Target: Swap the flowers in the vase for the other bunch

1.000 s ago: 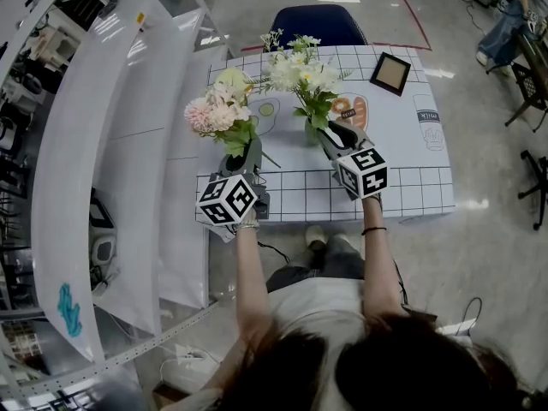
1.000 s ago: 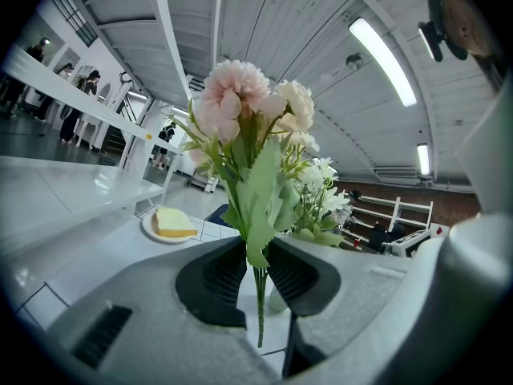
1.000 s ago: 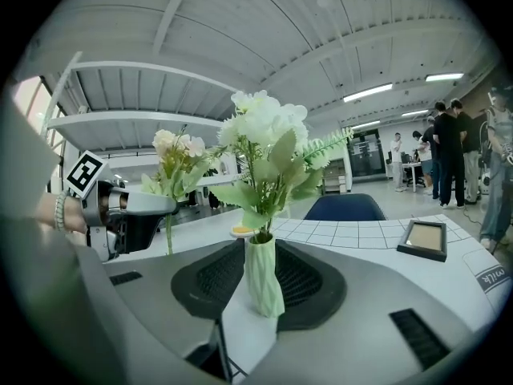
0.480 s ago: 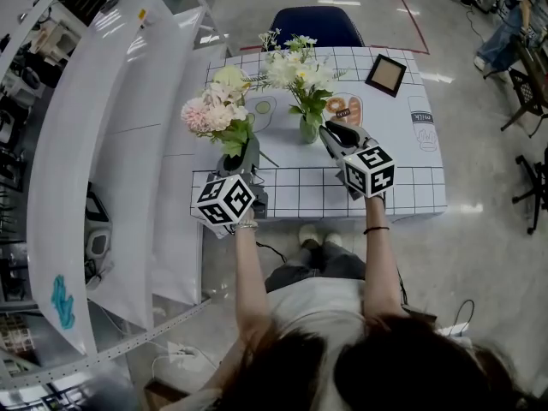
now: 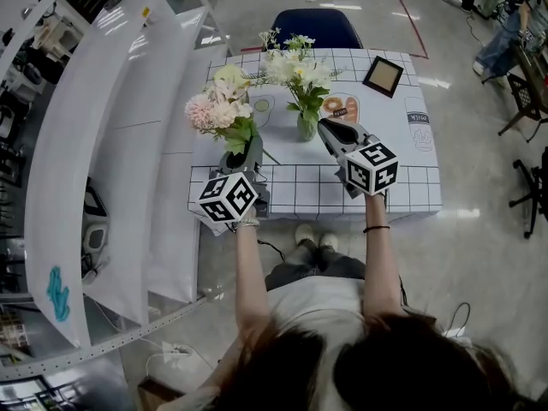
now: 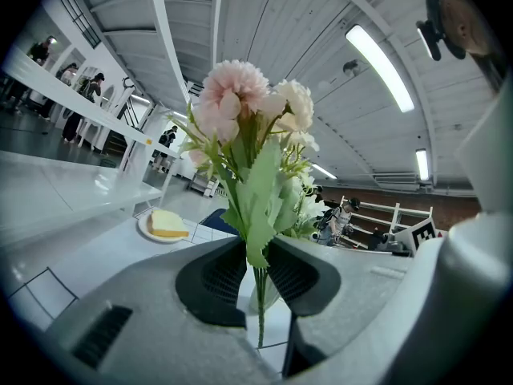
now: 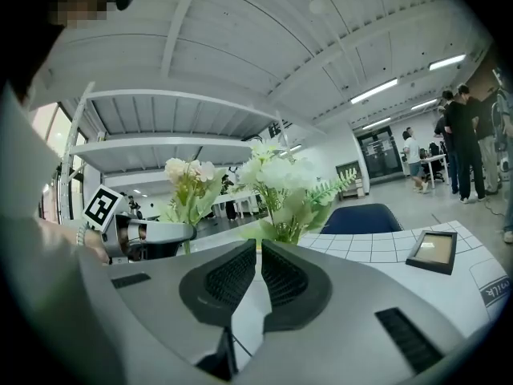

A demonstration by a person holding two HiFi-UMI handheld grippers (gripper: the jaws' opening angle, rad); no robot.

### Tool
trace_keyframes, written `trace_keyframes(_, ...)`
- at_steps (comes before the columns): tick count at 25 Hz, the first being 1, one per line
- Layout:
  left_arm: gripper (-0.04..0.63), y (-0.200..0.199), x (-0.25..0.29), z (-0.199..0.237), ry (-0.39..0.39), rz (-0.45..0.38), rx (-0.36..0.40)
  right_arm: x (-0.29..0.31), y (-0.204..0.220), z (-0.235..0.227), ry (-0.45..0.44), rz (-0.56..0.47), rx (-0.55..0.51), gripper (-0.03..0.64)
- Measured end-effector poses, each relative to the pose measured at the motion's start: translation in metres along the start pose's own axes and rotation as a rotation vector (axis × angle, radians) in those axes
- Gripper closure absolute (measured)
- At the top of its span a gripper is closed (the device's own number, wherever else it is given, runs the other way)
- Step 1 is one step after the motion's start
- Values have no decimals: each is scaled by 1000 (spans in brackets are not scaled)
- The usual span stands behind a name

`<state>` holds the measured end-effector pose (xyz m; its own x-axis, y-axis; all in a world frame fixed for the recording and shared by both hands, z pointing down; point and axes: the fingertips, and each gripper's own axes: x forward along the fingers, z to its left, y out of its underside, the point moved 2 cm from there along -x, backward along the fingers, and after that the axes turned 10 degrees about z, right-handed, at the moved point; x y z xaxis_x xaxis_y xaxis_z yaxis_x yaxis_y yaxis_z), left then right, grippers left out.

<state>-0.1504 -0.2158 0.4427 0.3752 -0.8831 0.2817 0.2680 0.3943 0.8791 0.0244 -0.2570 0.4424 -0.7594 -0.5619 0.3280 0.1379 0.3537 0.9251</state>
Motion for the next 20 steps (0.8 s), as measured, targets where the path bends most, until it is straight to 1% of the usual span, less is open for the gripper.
trace_keyframes(5,519,-1,-5,-8,6,-10,8,-6,-8,6,-16,-10,-2,597)
trace_keyframes(9,520,-1,-8,-15,14,-17,21,-12,-15,12,-39,-47,-9,604)
trace_keyframes(20,520,0,-17,-21,8,-31,30,-23,-19,18,-60,-74,-27,609)
